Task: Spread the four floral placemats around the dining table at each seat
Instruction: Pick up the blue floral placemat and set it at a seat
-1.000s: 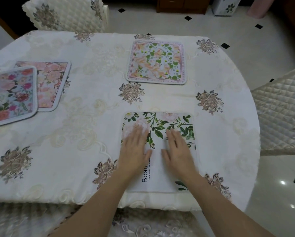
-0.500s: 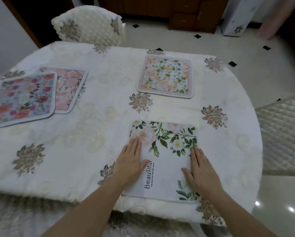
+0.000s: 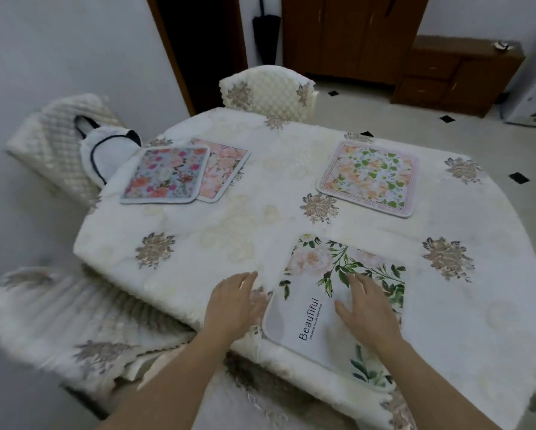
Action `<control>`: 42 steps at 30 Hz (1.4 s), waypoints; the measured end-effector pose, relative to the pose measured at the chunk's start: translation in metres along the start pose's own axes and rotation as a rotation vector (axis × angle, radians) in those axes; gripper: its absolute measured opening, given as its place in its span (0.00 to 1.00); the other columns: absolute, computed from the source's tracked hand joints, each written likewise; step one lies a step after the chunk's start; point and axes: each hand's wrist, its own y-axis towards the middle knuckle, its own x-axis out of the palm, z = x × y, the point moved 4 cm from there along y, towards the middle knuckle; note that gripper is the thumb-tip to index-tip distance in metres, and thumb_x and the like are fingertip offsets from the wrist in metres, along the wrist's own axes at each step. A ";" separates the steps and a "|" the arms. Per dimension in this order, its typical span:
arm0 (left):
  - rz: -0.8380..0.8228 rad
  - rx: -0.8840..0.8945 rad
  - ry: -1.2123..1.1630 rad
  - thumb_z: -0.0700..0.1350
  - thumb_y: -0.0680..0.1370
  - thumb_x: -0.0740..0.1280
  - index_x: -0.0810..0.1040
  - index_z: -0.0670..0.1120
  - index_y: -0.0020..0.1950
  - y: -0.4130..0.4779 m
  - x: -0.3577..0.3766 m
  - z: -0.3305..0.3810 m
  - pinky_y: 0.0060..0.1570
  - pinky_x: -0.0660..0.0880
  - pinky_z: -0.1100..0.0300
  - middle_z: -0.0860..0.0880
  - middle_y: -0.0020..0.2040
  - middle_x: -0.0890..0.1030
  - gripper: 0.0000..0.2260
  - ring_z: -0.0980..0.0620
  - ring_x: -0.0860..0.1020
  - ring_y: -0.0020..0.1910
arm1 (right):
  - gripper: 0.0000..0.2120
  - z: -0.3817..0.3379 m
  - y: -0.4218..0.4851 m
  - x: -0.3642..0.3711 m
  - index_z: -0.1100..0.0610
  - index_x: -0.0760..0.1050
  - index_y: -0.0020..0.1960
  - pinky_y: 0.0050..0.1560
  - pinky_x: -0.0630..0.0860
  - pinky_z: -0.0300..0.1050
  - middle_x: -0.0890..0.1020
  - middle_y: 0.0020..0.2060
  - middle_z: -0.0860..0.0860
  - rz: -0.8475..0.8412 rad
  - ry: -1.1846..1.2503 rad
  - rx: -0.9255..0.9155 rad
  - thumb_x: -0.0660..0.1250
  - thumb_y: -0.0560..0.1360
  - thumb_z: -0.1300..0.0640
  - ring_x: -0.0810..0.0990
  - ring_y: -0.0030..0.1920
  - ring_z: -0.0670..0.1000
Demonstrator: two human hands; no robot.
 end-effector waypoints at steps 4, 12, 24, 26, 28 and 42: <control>0.098 -0.112 0.000 0.60 0.81 0.60 0.68 0.49 0.77 -0.037 -0.028 -0.026 0.68 0.70 0.52 0.49 0.70 0.76 0.27 0.48 0.74 0.68 | 0.34 -0.054 0.014 0.006 0.55 0.57 0.79 0.75 0.62 0.54 0.64 0.76 0.55 -0.061 0.035 -0.145 0.60 0.79 0.41 0.61 0.76 0.56; 0.178 -0.328 0.017 0.60 0.79 0.60 0.68 0.51 0.76 -0.088 -0.074 -0.101 0.68 0.69 0.52 0.51 0.70 0.76 0.27 0.49 0.72 0.70 | 0.34 -0.169 0.031 0.005 0.52 0.56 0.80 0.72 0.66 0.54 0.63 0.77 0.53 -0.108 0.122 -0.400 0.61 0.79 0.41 0.61 0.76 0.55; 0.141 -0.237 -0.064 0.59 0.78 0.62 0.71 0.51 0.73 -0.006 -0.063 -0.199 0.64 0.70 0.51 0.51 0.66 0.78 0.25 0.48 0.74 0.66 | 0.33 -0.265 0.077 0.018 0.54 0.58 0.79 0.71 0.66 0.53 0.65 0.75 0.54 -0.005 0.054 -0.347 0.63 0.78 0.43 0.63 0.74 0.55; 0.127 -0.200 -0.090 0.59 0.77 0.63 0.72 0.51 0.72 0.018 -0.063 -0.223 0.63 0.70 0.50 0.51 0.66 0.78 0.25 0.47 0.74 0.65 | 0.33 -0.282 0.087 0.024 0.53 0.58 0.79 0.70 0.67 0.53 0.65 0.75 0.54 0.004 0.045 -0.280 0.63 0.78 0.43 0.63 0.74 0.55; 0.135 -0.161 -0.123 0.59 0.77 0.64 0.73 0.50 0.71 0.040 -0.067 -0.247 0.63 0.70 0.50 0.51 0.64 0.79 0.24 0.46 0.75 0.64 | 0.33 -0.299 0.097 0.031 0.53 0.58 0.79 0.70 0.67 0.52 0.66 0.75 0.54 0.014 0.039 -0.217 0.63 0.78 0.43 0.63 0.74 0.54; 0.097 -0.025 -0.118 0.59 0.79 0.61 0.69 0.51 0.74 0.102 -0.091 -0.277 0.62 0.70 0.51 0.50 0.69 0.77 0.25 0.47 0.74 0.66 | 0.33 -0.343 0.118 0.028 0.54 0.59 0.79 0.72 0.64 0.50 0.66 0.75 0.54 0.078 0.067 -0.084 0.62 0.78 0.43 0.64 0.74 0.55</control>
